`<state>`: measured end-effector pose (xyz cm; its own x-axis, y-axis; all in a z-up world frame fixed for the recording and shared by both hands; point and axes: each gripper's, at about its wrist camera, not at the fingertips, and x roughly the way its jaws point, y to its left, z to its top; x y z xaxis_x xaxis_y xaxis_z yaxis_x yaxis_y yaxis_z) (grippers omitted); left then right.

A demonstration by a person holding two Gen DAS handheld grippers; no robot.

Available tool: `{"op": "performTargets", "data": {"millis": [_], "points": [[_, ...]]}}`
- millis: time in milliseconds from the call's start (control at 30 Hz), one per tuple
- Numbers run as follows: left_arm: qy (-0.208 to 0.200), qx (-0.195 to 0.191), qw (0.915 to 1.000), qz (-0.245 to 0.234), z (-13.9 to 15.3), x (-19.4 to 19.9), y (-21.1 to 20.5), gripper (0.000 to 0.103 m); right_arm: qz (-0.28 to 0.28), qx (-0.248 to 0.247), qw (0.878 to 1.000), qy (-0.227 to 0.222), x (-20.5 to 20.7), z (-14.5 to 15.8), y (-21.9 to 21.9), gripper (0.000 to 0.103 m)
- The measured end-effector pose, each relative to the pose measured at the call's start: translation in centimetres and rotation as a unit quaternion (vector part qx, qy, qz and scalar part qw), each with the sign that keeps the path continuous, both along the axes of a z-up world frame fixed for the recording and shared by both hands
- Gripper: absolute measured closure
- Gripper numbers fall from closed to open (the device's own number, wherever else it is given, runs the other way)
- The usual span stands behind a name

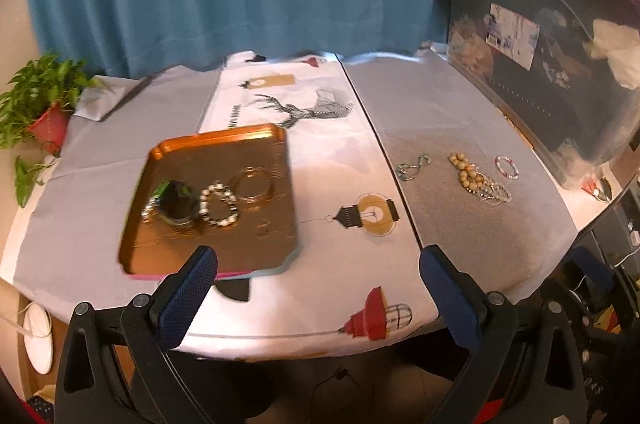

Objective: Organize jewelry
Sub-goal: 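Move both tools back over the loose bracelets beside the tray, then grasp the green bead chain with the left tool while the right grasps the pink-green bracelet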

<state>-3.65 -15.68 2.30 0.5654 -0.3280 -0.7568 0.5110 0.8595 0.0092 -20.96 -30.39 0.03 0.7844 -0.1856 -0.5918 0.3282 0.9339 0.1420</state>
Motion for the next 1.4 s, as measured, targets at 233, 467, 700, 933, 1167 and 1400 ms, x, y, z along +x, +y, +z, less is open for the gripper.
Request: {"op": "performTargets", "data": {"millis": [233, 467, 700, 933, 1167, 1400], "points": [[0.018, 0.021, 0.9995, -0.012, -2.8, 3.0, -4.6, 0.003, -0.057, 0.008, 0.998, 0.028, 1.0, -2.9, -5.8, 0.028], [0.027, 0.049, 0.9982, -0.023, -5.4, 5.6, -8.4, 0.003, -0.098, 0.006, 0.994, 0.051, 2.4, -5.4, -11.2, 0.028], [0.047, 0.051, 0.997, -0.034, -7.7, 8.9, -11.5, 0.003, -0.122, 0.009, 0.99, 0.072, 4.8, -7.7, -16.1, 0.028], [0.061, 0.058, 0.9954, -0.047, -9.1, 11.1, -14.8, 0.003, -0.132, 0.007, 0.987, 0.088, 6.9, -9.6, -19.1, 0.028], [0.077, 0.066, 0.9899, -0.099, -10.5, 12.0, -18.7, 0.003, -0.151, 0.008, 0.985, 0.088, 8.8, -9.9, -22.4, 0.028], [0.082, 0.079, 0.9874, -0.11, -11.8, 13.1, -21.0, 0.003, -0.162, 0.005, 0.981, 0.103, 11.6, -10.4, -25.4, 0.028]]}}
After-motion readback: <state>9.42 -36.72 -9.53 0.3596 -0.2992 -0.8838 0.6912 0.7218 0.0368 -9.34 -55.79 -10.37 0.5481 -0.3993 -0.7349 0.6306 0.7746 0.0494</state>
